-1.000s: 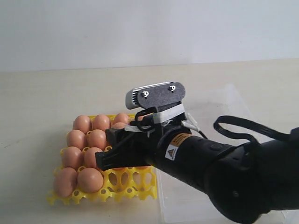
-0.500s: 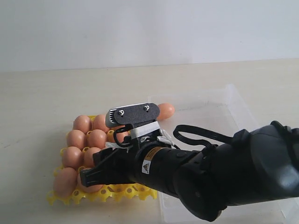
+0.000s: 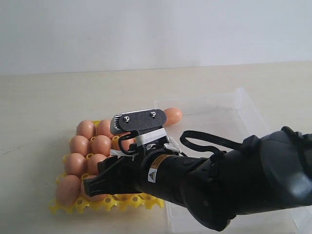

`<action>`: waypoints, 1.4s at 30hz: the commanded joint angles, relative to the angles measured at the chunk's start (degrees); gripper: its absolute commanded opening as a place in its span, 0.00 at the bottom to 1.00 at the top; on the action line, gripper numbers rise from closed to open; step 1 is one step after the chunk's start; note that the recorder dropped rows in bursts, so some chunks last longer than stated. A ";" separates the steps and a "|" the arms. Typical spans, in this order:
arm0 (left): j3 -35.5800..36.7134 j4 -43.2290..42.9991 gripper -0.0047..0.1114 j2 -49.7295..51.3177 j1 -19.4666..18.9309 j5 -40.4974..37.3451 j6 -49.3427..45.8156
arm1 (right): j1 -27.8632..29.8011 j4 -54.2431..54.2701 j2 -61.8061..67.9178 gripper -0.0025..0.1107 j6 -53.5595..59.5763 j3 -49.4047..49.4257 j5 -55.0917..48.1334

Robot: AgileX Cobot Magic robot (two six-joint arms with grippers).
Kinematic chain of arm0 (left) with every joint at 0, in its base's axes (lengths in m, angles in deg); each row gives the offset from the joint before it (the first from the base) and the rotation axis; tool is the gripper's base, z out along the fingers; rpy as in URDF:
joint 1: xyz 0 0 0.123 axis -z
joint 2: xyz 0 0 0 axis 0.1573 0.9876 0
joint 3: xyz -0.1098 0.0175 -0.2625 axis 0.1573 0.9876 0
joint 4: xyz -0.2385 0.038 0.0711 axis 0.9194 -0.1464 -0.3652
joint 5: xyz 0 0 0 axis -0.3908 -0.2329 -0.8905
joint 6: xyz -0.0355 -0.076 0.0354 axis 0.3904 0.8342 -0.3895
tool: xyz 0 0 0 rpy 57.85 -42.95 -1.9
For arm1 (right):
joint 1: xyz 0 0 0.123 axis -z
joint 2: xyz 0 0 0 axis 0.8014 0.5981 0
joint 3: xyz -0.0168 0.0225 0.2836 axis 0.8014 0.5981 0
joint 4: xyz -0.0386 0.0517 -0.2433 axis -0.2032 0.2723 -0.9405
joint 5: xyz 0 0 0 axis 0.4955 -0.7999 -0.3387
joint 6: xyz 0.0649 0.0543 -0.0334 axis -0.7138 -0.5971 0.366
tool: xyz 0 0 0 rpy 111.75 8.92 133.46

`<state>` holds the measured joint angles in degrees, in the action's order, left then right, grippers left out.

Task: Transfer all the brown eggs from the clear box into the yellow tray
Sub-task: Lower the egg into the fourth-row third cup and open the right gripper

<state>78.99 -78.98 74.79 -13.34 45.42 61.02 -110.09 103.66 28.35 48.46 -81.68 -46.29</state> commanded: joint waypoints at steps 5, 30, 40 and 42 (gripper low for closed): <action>-0.23 0.03 0.04 0.04 0.29 0.51 0.12 | -0.15 0.14 0.09 0.03 0.49 -0.38 -1.39; -0.23 0.03 0.04 0.04 0.29 0.51 0.12 | -0.15 0.14 -0.02 0.54 0.49 -0.38 -1.39; -0.23 0.03 0.04 0.04 0.29 0.51 0.12 | 0.12 5.96 -7.33 0.52 11.14 -0.38 -1.82; -0.23 0.03 0.04 0.04 0.29 0.51 0.12 | 0.87 7.16 -9.43 0.47 13.53 -0.38 -3.11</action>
<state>78.99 -78.98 74.79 -13.34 45.42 61.02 -110.09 108.74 22.10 57.44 -81.68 -48.43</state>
